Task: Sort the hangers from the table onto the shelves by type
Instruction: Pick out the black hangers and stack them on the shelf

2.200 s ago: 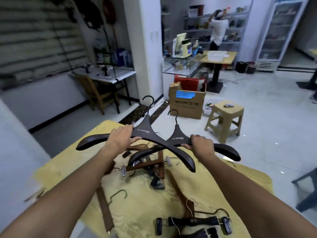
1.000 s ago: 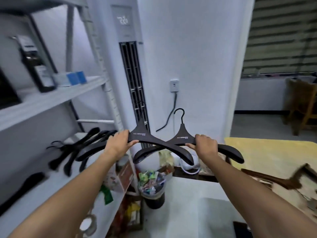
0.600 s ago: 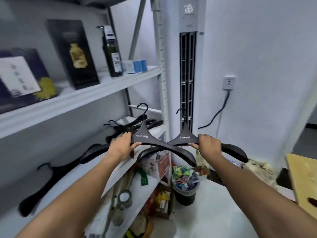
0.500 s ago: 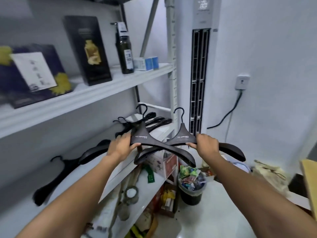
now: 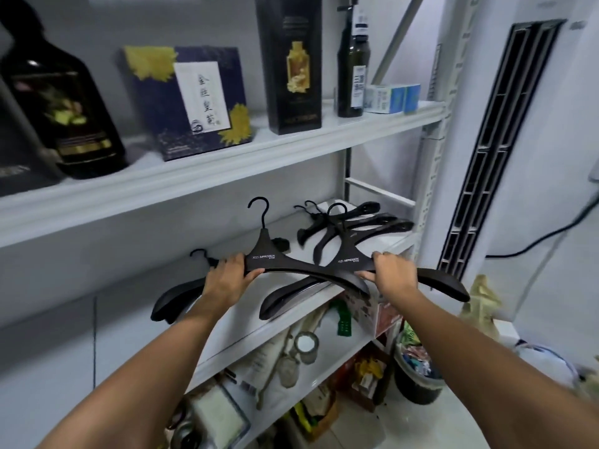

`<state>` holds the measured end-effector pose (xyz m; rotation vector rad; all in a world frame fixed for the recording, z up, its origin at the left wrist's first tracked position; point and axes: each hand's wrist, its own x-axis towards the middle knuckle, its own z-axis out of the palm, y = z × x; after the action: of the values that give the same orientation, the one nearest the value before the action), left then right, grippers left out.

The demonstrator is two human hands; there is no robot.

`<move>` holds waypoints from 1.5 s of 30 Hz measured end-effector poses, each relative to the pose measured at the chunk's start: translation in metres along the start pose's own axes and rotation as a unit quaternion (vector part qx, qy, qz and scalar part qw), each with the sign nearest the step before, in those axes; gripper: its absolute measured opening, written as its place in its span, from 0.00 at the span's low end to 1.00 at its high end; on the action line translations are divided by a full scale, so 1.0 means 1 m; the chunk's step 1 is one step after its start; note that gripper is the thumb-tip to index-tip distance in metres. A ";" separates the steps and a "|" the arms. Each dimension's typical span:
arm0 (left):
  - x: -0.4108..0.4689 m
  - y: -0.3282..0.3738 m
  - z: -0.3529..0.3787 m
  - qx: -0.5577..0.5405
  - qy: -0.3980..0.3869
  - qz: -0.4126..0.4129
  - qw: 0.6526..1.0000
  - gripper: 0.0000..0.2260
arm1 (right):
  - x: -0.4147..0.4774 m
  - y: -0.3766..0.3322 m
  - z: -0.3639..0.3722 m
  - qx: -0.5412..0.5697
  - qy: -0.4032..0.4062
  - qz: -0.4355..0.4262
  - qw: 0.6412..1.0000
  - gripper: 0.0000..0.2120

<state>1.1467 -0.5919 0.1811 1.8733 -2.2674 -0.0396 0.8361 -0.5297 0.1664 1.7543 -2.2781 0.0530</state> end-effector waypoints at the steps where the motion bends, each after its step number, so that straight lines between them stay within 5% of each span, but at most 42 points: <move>1: 0.001 -0.007 0.002 -0.009 0.002 -0.015 1.000 0.24 | 0.005 -0.007 0.002 0.003 -0.004 -0.011 1.000 0.25; 5: 0.006 -0.028 0.010 -0.017 0.003 -0.074 0.997 0.25 | 0.026 -0.024 0.010 0.011 -0.014 -0.061 0.998 0.20; 11: 0.023 -0.047 0.031 -0.017 -0.004 -0.126 0.992 0.27 | 0.055 -0.035 0.025 0.008 -0.048 -0.082 0.995 0.27; 29: 0.060 -0.071 0.090 -0.016 -0.029 -0.148 0.989 0.27 | 0.086 -0.005 0.049 0.030 -0.048 -0.124 0.991 0.27; 45: 0.070 -0.081 0.124 -0.004 -0.081 -0.199 0.977 0.26 | 0.095 -0.085 0.060 0.059 -0.031 -0.193 0.979 0.27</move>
<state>1.1912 -0.6895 0.0572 2.3664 -1.9386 -0.2700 0.8840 -0.6537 0.1188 2.2568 -1.9662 0.0595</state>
